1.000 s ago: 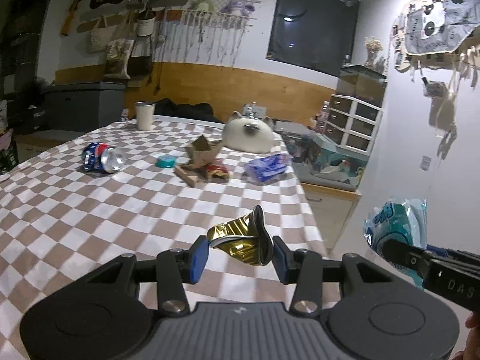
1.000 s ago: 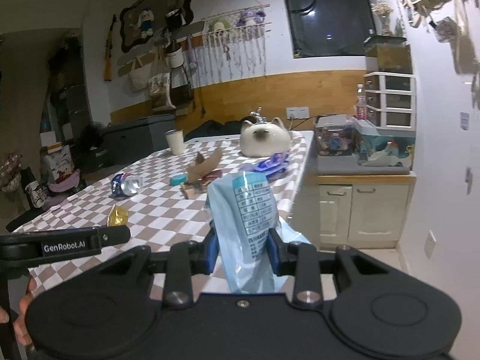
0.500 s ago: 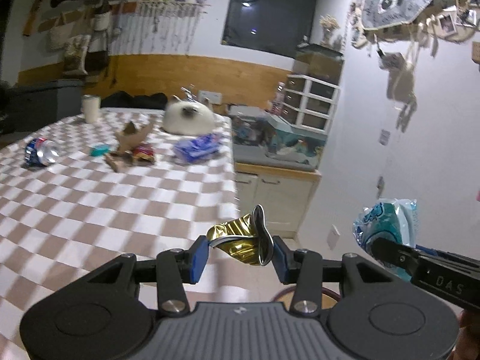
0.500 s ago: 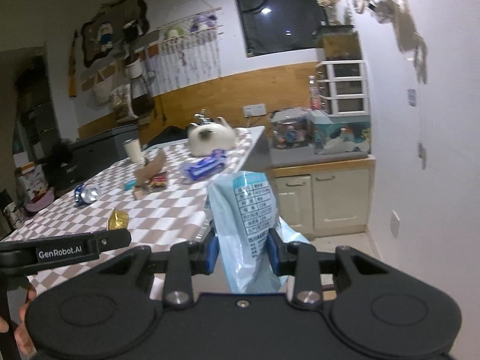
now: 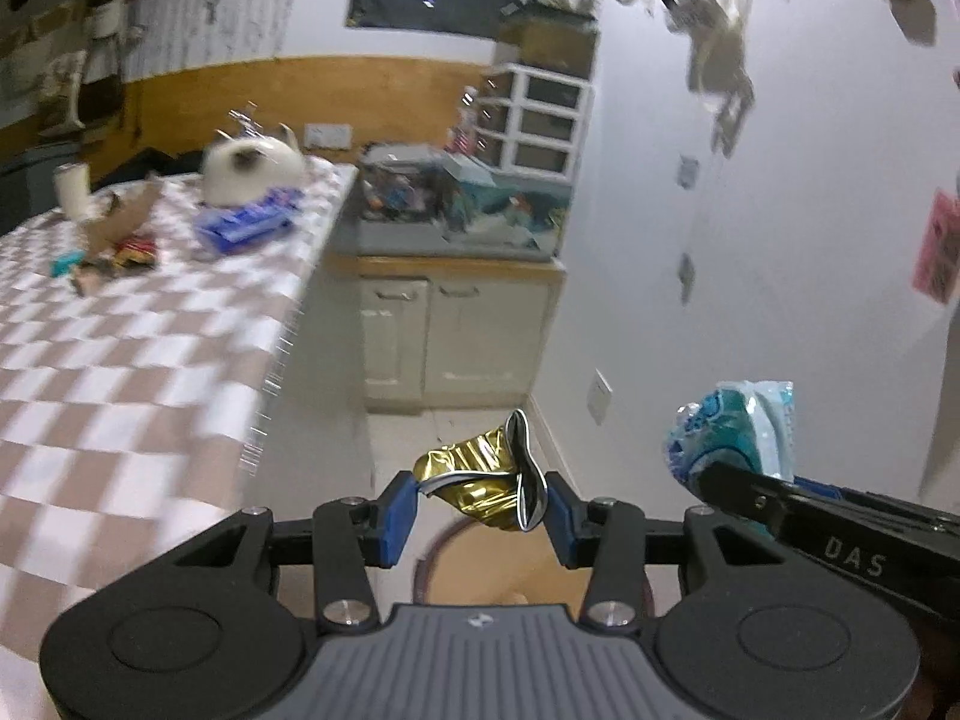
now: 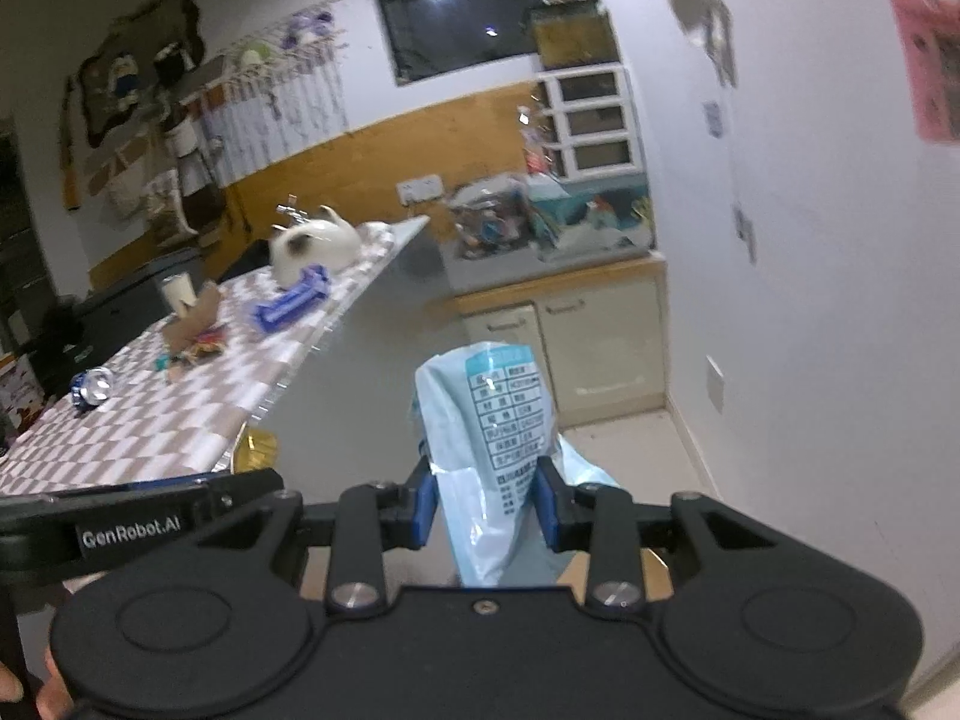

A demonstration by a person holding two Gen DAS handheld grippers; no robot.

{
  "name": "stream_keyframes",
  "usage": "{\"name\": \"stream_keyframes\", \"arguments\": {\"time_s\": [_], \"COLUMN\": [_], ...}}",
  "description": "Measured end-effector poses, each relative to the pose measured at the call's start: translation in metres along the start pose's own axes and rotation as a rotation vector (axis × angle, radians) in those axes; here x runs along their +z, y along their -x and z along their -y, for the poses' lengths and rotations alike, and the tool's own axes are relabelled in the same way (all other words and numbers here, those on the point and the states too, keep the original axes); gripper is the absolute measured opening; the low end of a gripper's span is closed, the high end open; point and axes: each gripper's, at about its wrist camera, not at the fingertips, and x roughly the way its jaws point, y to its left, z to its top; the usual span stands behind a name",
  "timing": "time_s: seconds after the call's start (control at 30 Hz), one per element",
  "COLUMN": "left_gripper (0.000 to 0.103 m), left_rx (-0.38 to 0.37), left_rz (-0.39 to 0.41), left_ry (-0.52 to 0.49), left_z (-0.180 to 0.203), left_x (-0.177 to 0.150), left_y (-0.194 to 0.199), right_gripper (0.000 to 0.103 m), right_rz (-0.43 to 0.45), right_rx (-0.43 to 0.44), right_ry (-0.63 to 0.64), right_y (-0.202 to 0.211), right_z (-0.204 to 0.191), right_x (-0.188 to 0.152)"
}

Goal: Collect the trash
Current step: 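Carry the gold wrapper and light-blue snack bag toward the wastebasket with both grippers, then open the left gripper while the right gripper opens, dropping both items into the wastebasket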

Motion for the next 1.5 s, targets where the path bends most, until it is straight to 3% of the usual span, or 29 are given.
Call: {"name": "stream_keyframes", "arguments": {"time_s": [0.4, 0.9, 1.1, 1.3, 1.5], "left_gripper": [0.046, 0.046, 0.046, 0.046, 0.047], "left_rx": [-0.036, 0.004, -0.005, -0.001, -0.014], "left_rz": [-0.188, -0.361, -0.393, -0.416, -0.425], "left_ry": [-0.027, 0.021, 0.032, 0.044, 0.05], "left_z": [0.039, 0.012, 0.004, -0.001, -0.001], "left_x": [-0.037, -0.07, -0.077, -0.083, -0.086], "left_y": [-0.088, -0.172, -0.19, -0.205, -0.215], "right_gripper": [0.034, 0.035, 0.046, 0.057, 0.057], "right_rz": [-0.131, -0.389, -0.46, -0.49, -0.502], "right_rx": [-0.054, -0.04, -0.058, -0.081, -0.097], "right_ry": [-0.113, -0.269, -0.263, -0.241, -0.258], "right_y": [-0.044, -0.149, -0.183, -0.189, -0.188], "right_z": [0.068, 0.092, 0.089, 0.092, 0.099], "right_x": [-0.036, -0.075, -0.088, -0.094, -0.095]}}
